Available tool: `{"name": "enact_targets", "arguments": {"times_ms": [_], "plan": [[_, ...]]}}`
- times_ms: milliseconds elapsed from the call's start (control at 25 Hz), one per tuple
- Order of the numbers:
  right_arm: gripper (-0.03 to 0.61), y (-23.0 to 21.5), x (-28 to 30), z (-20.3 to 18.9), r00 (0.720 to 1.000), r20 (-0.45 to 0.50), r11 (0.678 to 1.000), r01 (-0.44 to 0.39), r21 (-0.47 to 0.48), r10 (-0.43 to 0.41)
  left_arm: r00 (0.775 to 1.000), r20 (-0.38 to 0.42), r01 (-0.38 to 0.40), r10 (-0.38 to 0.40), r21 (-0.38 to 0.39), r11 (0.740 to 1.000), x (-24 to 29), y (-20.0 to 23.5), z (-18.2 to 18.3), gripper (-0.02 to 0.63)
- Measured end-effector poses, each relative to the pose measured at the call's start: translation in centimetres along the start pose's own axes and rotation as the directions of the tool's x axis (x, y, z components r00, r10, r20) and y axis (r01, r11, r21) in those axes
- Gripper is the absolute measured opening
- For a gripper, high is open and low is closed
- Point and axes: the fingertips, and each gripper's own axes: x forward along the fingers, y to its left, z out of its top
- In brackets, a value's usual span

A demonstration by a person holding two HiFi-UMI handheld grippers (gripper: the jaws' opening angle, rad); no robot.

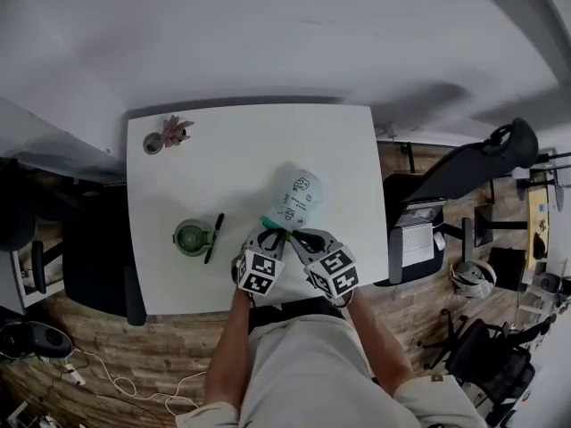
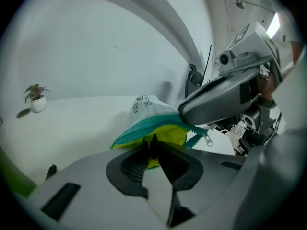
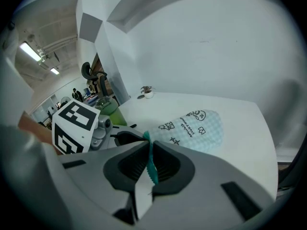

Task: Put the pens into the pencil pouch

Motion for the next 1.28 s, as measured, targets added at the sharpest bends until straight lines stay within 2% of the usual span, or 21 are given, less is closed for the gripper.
{"name": "enact_targets", "arguments": {"times_ms": [240,400,640,880,1280], "plan": [[0.028,0.3,0.3,-0.2,1.000,-0.008,1.000,-0.017,-0.008,0.017,1.000,-0.013,-0.011,0.011,0.007,1.000,-1.5,-0.1,-0.7,0.124],[0.028,0.8,0.7,-0.1,0.999,-0.015,0.999,-0.033,-0.017,0.033,0.999,-0.025,-0.046,0.047,0.019,0.999,-3.5,0.3,-1.6,0.139],[0.028,1.8,1.5,-0.2,0.998,-0.031,0.998,-0.057,-0.032,0.056,0.991,-0.038,-0.129,0.129,-0.003,0.992,-6.9,2.3,-3.6,0.143],[0.028,3.0,2.4,0.0,0.996,-0.045,0.995,-0.083,-0.049,0.081,0.972,-0.057,-0.232,0.230,-0.029,0.972,-10.5,4.7,-5.6,0.141],[0.028,4.5,3.9,0.3,0.992,-0.069,0.992,-0.110,-0.061,0.106,0.926,-0.107,-0.368,0.362,-0.039,0.929,-14.7,8.6,-8.5,0.125]]}}
